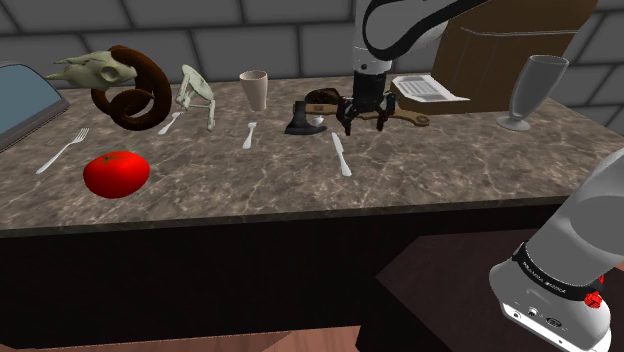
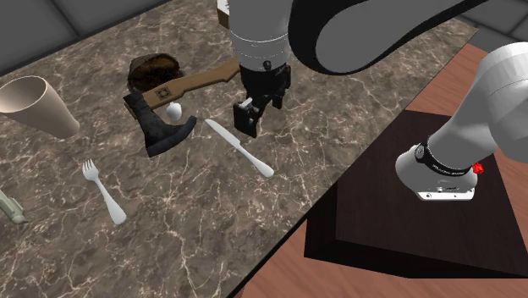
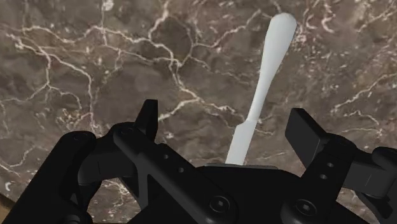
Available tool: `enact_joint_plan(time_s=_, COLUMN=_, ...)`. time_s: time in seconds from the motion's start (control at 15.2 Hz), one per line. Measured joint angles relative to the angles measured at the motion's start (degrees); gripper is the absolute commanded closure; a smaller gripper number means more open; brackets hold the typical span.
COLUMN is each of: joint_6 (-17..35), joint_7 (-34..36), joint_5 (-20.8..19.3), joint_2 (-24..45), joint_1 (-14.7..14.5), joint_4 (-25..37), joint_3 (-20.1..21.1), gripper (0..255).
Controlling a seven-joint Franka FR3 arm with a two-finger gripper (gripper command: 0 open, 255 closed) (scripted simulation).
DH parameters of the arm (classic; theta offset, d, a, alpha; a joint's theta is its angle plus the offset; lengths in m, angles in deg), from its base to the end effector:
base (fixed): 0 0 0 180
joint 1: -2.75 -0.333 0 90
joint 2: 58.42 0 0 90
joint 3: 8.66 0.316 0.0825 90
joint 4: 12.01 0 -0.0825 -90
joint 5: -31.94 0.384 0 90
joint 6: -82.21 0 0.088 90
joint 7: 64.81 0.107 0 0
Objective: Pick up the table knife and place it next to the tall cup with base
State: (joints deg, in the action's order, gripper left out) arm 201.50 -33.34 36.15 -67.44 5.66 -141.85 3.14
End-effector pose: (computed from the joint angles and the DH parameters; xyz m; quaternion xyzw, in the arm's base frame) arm 0.4828 0.0809 0.4212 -0.9763 0.2152 0.0192 0.0097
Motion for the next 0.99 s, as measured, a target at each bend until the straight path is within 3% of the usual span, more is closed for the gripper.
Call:
enact_joint_plan(time_s=0.4, joint_6=5.80, joint_7=9.61, joint_5=-3.87, joint_2=12.12, joint_1=0.07, joint_4=7.83, joint_3=1.04, gripper=0)
enact_joint_plan(time_s=0.99, joint_6=11.48, joint_7=11.53, joint_5=-5.31, joint_2=16.68, joint_1=-0.25, joint_4=6.80, joint_3=0.96, gripper=0)
